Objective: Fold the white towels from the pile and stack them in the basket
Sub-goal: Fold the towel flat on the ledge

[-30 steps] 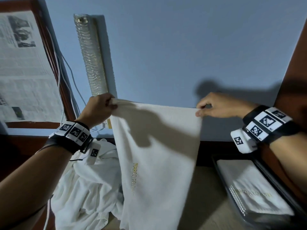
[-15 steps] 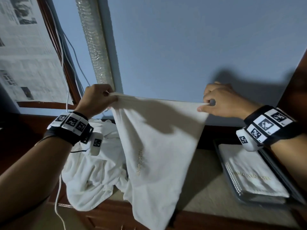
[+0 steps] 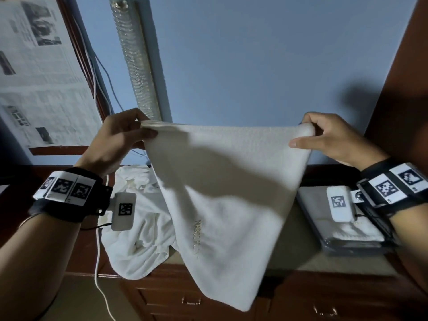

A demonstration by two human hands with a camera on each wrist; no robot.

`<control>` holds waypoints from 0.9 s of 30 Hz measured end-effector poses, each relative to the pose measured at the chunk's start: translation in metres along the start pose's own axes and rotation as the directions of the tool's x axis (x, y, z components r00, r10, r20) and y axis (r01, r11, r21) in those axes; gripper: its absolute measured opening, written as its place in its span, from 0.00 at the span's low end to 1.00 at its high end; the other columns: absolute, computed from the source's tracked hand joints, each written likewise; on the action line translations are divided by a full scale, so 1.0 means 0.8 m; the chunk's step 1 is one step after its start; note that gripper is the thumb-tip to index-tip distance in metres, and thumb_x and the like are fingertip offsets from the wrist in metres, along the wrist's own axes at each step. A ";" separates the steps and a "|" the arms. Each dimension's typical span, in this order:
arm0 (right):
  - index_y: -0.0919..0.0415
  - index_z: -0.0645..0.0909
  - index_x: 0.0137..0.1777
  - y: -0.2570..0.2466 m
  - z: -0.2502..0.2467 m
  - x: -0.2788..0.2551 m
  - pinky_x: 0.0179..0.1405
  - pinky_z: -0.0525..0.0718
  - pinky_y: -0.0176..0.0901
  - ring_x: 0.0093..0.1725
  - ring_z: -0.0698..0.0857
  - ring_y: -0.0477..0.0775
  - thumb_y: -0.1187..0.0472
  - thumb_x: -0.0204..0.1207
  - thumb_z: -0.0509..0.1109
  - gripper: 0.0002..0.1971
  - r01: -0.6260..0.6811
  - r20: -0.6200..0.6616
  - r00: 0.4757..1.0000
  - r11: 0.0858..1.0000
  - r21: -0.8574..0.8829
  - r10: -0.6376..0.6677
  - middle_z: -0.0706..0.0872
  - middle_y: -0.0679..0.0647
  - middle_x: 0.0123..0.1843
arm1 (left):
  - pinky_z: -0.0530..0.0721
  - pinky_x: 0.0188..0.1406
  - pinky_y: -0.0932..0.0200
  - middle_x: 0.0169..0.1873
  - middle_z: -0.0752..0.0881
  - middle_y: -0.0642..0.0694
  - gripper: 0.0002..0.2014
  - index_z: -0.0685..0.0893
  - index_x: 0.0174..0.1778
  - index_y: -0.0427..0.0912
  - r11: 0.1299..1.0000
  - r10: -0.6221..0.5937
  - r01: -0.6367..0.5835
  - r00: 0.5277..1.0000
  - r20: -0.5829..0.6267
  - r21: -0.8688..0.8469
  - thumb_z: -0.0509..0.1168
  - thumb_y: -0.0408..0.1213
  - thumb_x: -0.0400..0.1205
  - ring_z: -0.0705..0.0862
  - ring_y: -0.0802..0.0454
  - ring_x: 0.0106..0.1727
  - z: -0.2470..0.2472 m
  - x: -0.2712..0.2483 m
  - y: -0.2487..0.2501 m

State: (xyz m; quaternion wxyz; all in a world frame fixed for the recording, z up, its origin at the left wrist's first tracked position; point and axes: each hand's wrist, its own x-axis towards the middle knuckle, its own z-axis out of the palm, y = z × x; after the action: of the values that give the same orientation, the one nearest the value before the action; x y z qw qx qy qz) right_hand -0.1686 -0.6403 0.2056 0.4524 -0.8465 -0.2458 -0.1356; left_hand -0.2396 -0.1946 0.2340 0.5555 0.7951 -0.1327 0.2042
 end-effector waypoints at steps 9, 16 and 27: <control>0.56 0.91 0.58 -0.092 -0.033 -0.078 0.55 0.81 0.51 0.51 0.90 0.55 0.65 0.65 0.83 0.19 -0.091 0.093 0.993 0.986 0.140 0.078 0.93 0.55 0.51 | 0.80 0.26 0.62 0.28 0.82 0.43 0.09 0.80 0.39 0.34 0.994 0.061 -0.051 0.993 0.104 -0.101 0.67 0.17 0.80 0.81 0.49 0.29 -0.016 -0.053 0.053; 0.62 0.82 0.35 -0.016 0.009 -0.093 0.35 0.72 0.47 0.29 0.77 0.46 0.51 0.77 0.81 0.18 -0.222 0.253 0.904 0.885 -0.409 0.344 0.78 0.48 0.28 | 0.90 0.32 0.54 0.39 0.91 0.34 0.09 0.80 0.45 0.22 0.987 -0.141 0.118 0.961 0.236 0.109 0.74 0.22 0.80 0.90 0.39 0.38 0.024 -0.080 -0.063; 0.61 0.82 0.42 0.194 0.152 -0.049 0.41 0.94 0.54 0.31 0.94 0.58 0.56 0.86 0.71 0.12 -0.592 0.019 0.796 0.785 -0.183 0.605 0.93 0.61 0.38 | 0.84 0.37 0.56 0.32 0.90 0.42 0.07 0.86 0.40 0.40 0.851 -0.425 0.359 0.899 0.101 0.383 0.79 0.34 0.77 0.87 0.50 0.29 0.144 -0.015 -0.312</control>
State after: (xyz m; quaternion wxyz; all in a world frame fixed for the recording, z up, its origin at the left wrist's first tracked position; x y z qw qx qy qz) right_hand -0.1174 -0.6233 0.0122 0.3894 -0.9202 0.0306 0.0271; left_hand -0.1202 -0.2161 -0.0134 0.4184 0.9074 0.0218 0.0330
